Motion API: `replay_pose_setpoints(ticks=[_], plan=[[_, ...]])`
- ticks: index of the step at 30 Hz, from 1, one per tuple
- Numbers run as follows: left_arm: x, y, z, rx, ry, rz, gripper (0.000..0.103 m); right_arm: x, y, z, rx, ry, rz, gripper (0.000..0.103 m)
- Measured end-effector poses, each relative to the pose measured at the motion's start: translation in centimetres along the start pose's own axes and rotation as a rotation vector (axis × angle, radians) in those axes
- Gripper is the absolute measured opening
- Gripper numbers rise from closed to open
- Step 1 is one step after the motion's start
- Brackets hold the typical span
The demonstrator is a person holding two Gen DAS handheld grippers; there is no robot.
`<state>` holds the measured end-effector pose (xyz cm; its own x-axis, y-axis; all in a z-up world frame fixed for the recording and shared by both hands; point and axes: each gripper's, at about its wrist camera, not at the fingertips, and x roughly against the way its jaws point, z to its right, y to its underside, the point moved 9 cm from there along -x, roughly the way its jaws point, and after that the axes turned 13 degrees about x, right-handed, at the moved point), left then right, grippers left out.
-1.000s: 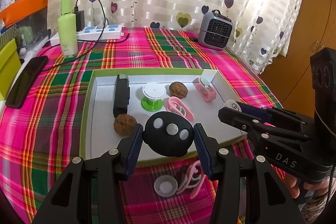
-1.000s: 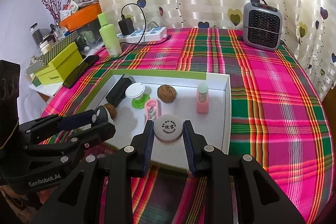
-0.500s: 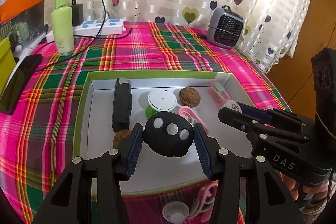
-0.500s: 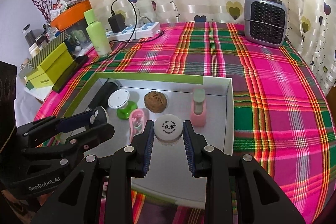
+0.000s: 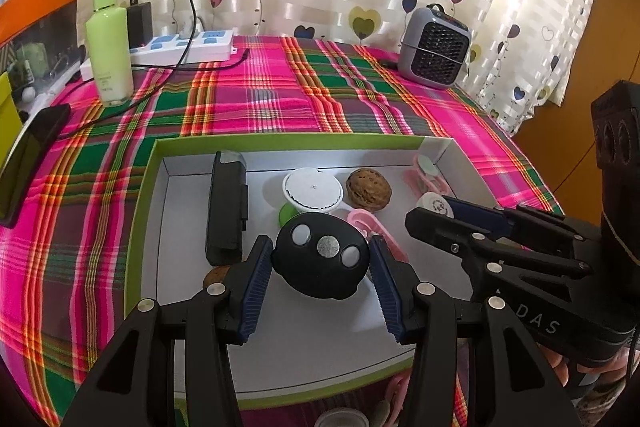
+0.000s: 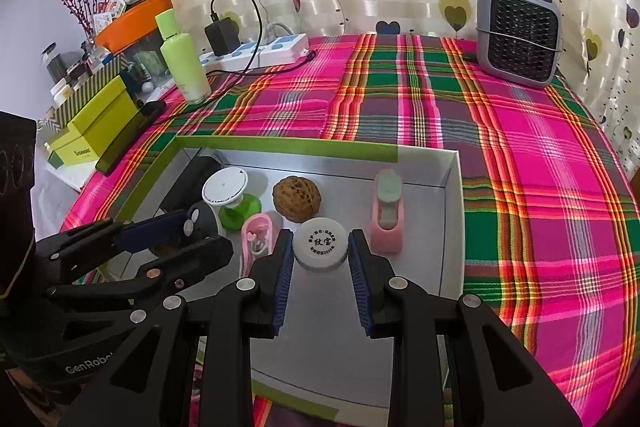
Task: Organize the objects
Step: 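Lower the black device into the box with the left tool while the right tool lowers the white jar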
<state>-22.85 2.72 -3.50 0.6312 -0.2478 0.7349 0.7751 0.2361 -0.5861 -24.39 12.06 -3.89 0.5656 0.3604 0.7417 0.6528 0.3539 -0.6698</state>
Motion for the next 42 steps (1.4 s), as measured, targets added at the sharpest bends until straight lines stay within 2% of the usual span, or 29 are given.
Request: replay_pose_setpoints(ticks=[10, 42], plan=[[-0.9, -0.3, -0.5, -0.017, -0.041, 0.000, 0.048, -0.8, -0.1, -0.1, 0.015, -0.001, -0.006, 0.029], [-0.9, -0.4, -1.1, -0.011, -0.058, 0.009, 0.048, -1.7, 0.1, -0.6, 0.050, 0.023, -0.029, 0.029]])
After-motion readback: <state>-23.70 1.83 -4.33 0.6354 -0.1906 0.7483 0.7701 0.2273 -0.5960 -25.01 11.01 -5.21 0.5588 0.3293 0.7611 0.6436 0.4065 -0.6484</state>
